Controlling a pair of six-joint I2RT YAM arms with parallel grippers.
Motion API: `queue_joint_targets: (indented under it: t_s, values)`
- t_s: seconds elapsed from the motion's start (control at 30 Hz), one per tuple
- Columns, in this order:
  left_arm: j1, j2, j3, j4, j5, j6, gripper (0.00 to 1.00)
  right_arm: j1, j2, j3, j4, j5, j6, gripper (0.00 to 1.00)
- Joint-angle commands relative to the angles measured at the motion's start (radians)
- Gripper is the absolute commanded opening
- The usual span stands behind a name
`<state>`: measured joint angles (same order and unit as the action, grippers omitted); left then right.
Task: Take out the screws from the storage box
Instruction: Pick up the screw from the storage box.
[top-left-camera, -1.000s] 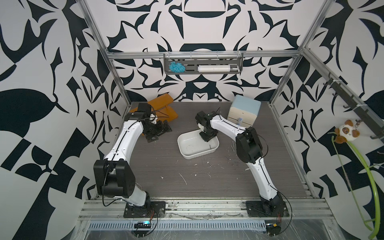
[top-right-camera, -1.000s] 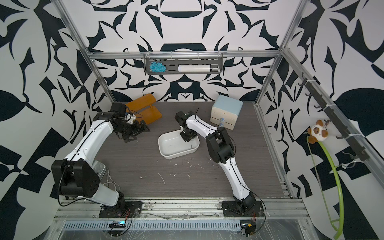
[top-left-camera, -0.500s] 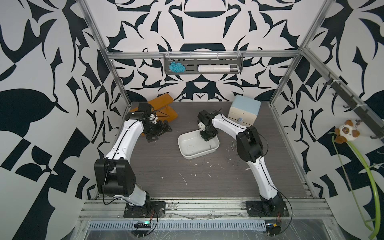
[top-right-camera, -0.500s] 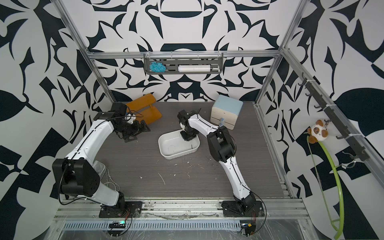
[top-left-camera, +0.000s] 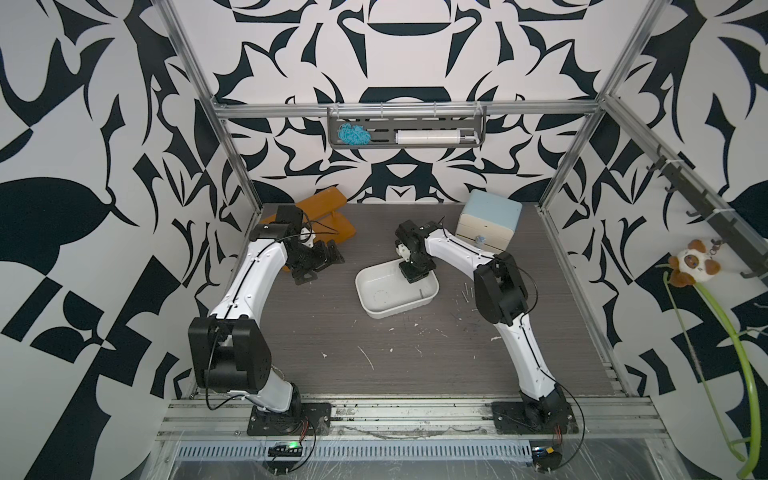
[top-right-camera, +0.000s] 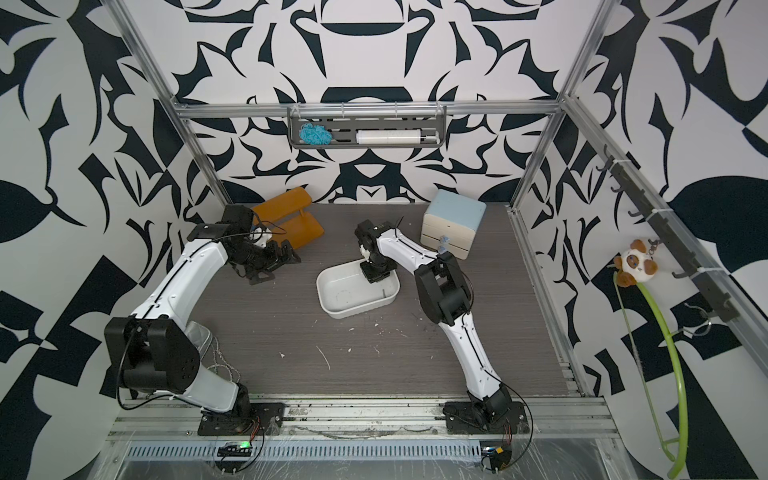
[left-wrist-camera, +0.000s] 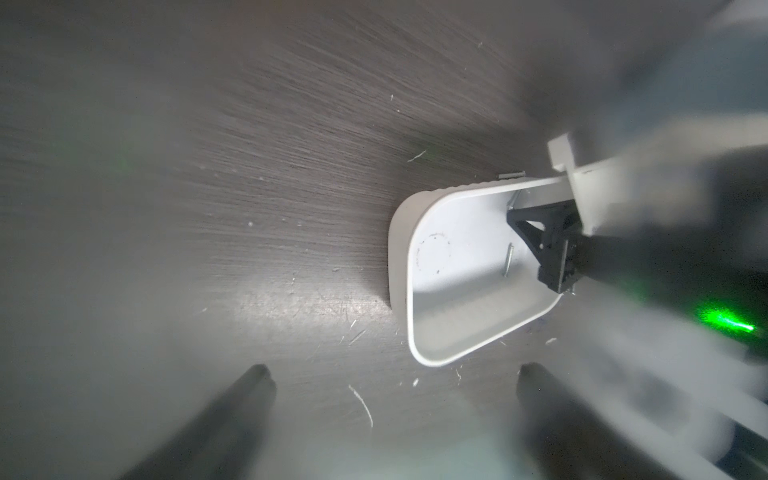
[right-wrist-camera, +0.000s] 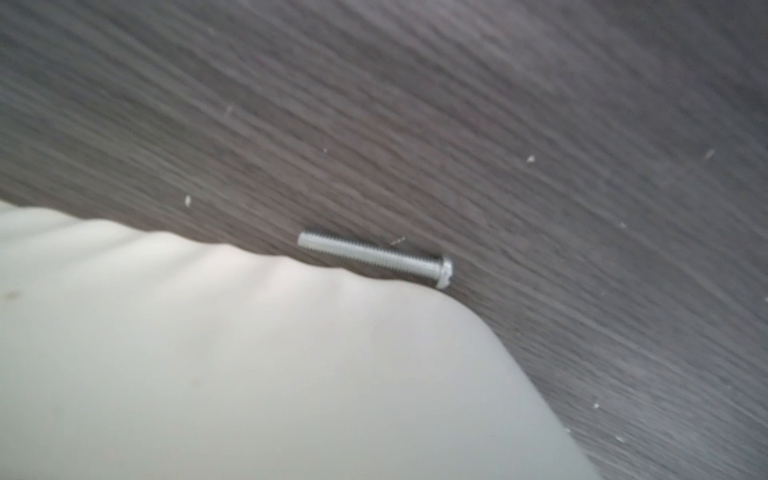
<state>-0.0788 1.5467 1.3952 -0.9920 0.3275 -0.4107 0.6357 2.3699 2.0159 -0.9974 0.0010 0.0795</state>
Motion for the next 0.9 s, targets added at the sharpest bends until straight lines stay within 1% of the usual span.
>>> queue_joint_targets:
  t_s: [0.0,0.03,0.07,0.23,0.3,0.4,0.57,0.7,0.87]
  values:
    - [0.002,-0.004,0.006,-0.013,0.019,0.009,0.99,0.004,-0.068,-0.019,0.014,-0.005,0.056,0.26]
    - [0.001,-0.004,0.005,-0.013,0.019,0.009,0.99,0.004,-0.073,-0.024,0.019,-0.011,0.076,0.3]
    - [0.002,-0.006,0.005,-0.013,0.02,0.009,0.99,0.003,-0.075,-0.029,0.023,-0.023,0.094,0.32]
    - [0.001,-0.011,-0.002,-0.009,0.025,0.009,0.99,0.006,-0.104,-0.065,0.047,-0.017,0.223,0.37]
    - [0.001,-0.013,-0.005,-0.007,0.027,0.009,0.99,0.005,-0.112,-0.07,0.053,0.002,0.29,0.37]
    - [0.001,-0.013,-0.008,-0.004,0.033,0.009,0.99,0.006,-0.089,-0.034,0.046,0.003,0.384,0.37]
    - [0.001,-0.015,-0.01,-0.002,0.036,0.008,0.99,0.018,-0.058,0.026,0.054,-0.027,0.488,0.38]
    - [0.001,-0.021,-0.018,0.002,0.036,0.007,0.99,0.017,-0.055,0.018,0.065,-0.03,0.583,0.37]
    - [0.001,-0.024,-0.024,0.004,0.042,0.007,0.99,0.018,-0.008,0.043,0.046,-0.045,0.624,0.34]
